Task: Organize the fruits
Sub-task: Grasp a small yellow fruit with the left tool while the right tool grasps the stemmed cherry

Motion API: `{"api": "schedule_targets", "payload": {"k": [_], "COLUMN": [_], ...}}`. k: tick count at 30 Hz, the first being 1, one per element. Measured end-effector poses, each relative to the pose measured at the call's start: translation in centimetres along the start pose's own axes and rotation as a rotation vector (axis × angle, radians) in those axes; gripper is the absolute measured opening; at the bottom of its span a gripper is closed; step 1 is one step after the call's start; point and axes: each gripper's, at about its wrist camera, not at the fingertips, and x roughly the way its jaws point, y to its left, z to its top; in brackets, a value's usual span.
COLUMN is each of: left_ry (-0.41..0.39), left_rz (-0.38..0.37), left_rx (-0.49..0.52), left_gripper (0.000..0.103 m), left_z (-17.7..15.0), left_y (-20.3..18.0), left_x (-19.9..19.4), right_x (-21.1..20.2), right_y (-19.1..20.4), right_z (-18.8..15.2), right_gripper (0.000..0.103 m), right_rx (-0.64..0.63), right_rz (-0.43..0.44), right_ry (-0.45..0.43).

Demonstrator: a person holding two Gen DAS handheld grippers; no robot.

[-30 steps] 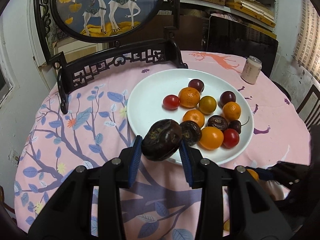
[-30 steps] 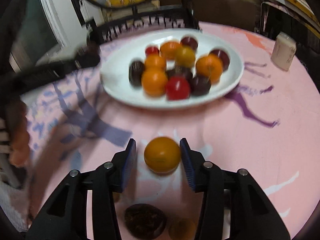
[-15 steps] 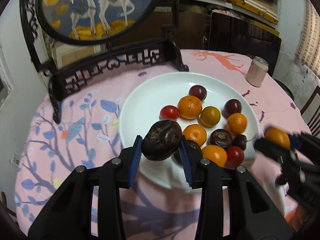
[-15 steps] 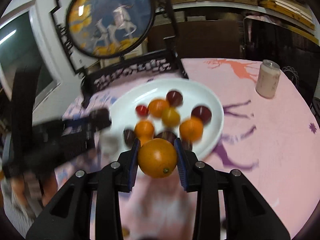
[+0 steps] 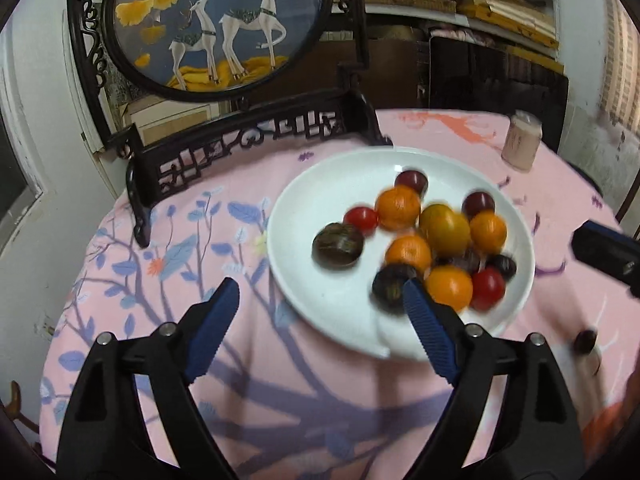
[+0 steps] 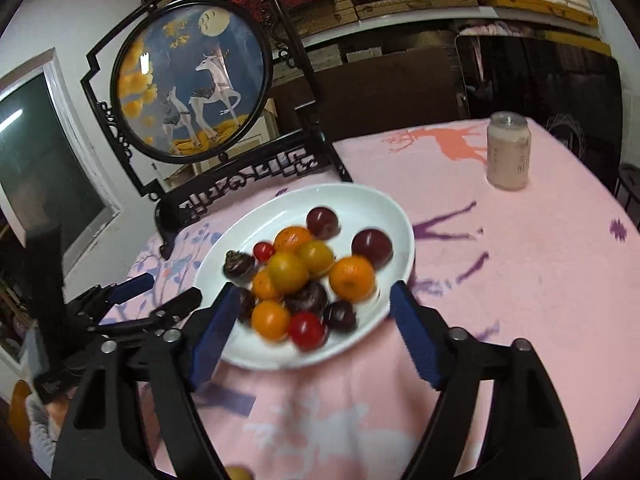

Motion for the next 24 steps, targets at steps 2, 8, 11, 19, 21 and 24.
{"api": "schedule_targets", "payload": {"k": [2, 8, 11, 19, 21, 24], "left_ry": [0.021, 0.028, 0.012, 0.012, 0.008, 0.012], "left_rz": [-0.016, -0.037, -0.047, -0.059, -0.06, -0.067], "left_rx": [0.007, 0.086, 0.154, 0.26, 0.293, 0.33], "left_gripper": [0.086, 0.087, 0.088, 0.094, 0.094, 0.095], "left_z": [-1.2, -4.5, -6.4, -10.1, -10.7, -11.2], "left_y": [-0.1, -2.2, -3.8, -5.9, -6.5, -7.4], "left_x": [-0.4, -2.6, -4.2, -6.4, -6.6, -6.5], "right_x": [-0.8, -3.7, -5.1, -8.0, -8.1, -8.1], "right_y": [-0.2, -1.0, -1.1, -3.9, -4.6, -4.8], "right_z": [-0.9, -4.7, -6.4, -8.2, -8.2, -8.2], "right_gripper": [0.079, 0.079, 0.079, 0.089, 0.089, 0.089], "right_rx": [0.003, 0.002, -0.02, 0.051, 0.081, 0.089], "right_rz": [0.003, 0.012, -0.015, -0.084, -0.084, -0.087], "right_ry": [0.014, 0.03, 0.038, -0.011, -0.01, -0.009]}}
